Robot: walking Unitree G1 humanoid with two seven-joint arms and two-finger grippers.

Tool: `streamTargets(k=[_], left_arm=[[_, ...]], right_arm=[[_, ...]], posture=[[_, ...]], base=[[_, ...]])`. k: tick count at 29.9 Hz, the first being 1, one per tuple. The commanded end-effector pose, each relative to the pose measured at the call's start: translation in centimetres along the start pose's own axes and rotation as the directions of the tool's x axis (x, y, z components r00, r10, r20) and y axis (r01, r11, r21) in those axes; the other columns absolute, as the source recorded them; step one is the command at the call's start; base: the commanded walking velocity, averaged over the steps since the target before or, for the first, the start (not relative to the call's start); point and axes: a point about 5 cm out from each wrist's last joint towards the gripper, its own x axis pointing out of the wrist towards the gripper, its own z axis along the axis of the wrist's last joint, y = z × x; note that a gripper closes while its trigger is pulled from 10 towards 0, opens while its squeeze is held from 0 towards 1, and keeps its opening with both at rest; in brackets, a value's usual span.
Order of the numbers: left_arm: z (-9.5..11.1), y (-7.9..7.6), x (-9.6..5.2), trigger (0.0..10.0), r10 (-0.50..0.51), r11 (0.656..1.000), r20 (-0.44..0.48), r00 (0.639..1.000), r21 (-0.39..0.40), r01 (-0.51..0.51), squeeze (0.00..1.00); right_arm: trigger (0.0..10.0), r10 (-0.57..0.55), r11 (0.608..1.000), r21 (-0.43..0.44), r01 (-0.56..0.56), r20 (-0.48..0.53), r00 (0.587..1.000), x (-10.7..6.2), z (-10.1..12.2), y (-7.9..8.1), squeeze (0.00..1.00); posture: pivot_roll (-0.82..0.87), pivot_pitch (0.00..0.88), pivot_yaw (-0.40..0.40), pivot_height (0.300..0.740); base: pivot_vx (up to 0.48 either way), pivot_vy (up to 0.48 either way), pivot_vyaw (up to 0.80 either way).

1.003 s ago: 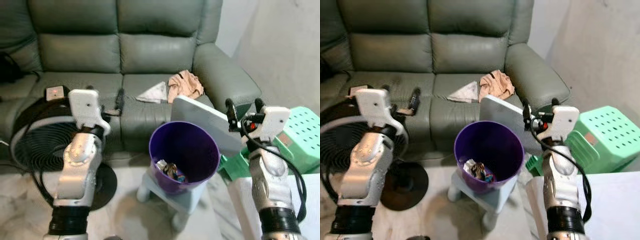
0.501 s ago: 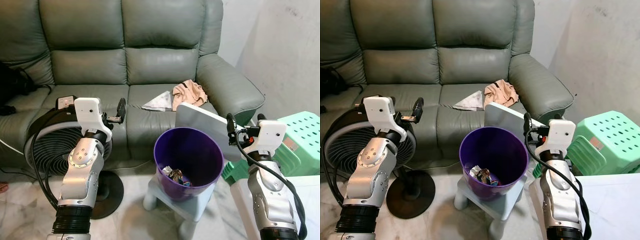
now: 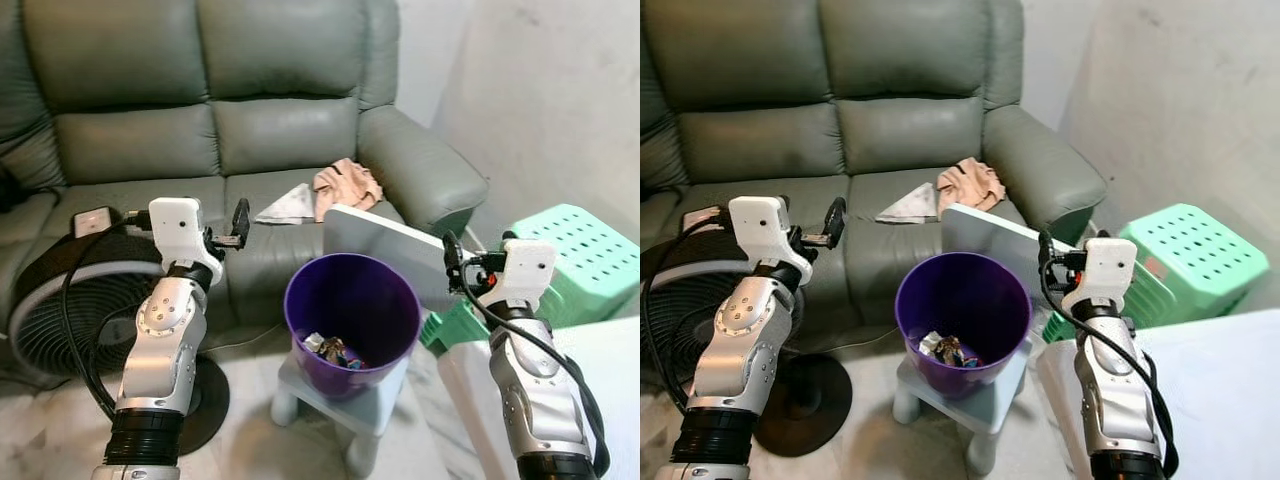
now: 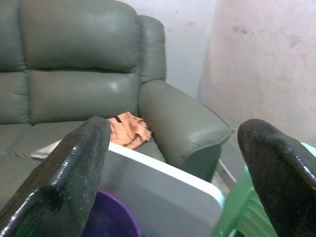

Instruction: Picking trash to rubbish bin

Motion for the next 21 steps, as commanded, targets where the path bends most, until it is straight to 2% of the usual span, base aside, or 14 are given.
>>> streamTargets(k=[1, 5, 12, 14, 21], left_arm=[[0.30, 0.24, 0.23, 10.0, 0.008, 1.000, 0.010, 1.000, 0.010, -0.008, 0.00], [0.13, 0.23, 0.19, 10.0, 0.009, 1.000, -0.001, 1.000, -0.006, -0.009, 0.00], [0.01, 0.30, -0.04, 10.0, 0.027, 0.999, 0.003, 1.000, -0.016, -0.027, 0.00], [0.04, 0.26, -0.08, 10.0, 0.027, 1.000, 0.000, 1.000, 0.012, -0.027, 0.00], [-0.04, 0.18, -0.06, 10.0, 0.023, 1.000, -0.006, 1.000, 0.009, -0.023, 0.00]], right_arm=[[10.0, 0.006, 1.000, -0.010, -0.005, 0.009, 1.000, 0.14, 0.39, 0.02, 0.00], [10.0, 0.012, 1.000, -0.014, -0.012, 0.002, 1.000, 0.10, 0.26, 0.14, 0.00], [10.0, 0.015, 1.000, -0.016, -0.015, -0.011, 1.000, -0.06, 0.04, 0.11, 0.00], [10.0, 0.015, 1.000, -0.016, -0.015, -0.016, 1.000, -0.14, -0.05, 0.11, 0.00], [10.0, 0.015, 1.000, -0.019, -0.016, -0.022, 1.000, -0.20, -0.12, 0.13, 0.00]], posture=[[0.02, 0.000, -0.051, 0.740], [0.03, 0.000, -0.053, 0.740], [0.03, 0.000, -0.061, 0.740], [0.03, 0.000, -0.062, 0.740], [0.03, 0.000, -0.061, 0.740]], base=[[0.000, 0.000, -0.76], [0.000, 0.000, -0.75], [0.000, 0.417, -0.76], [0.000, 0.000, -0.76], [0.000, 0.000, -0.76]])
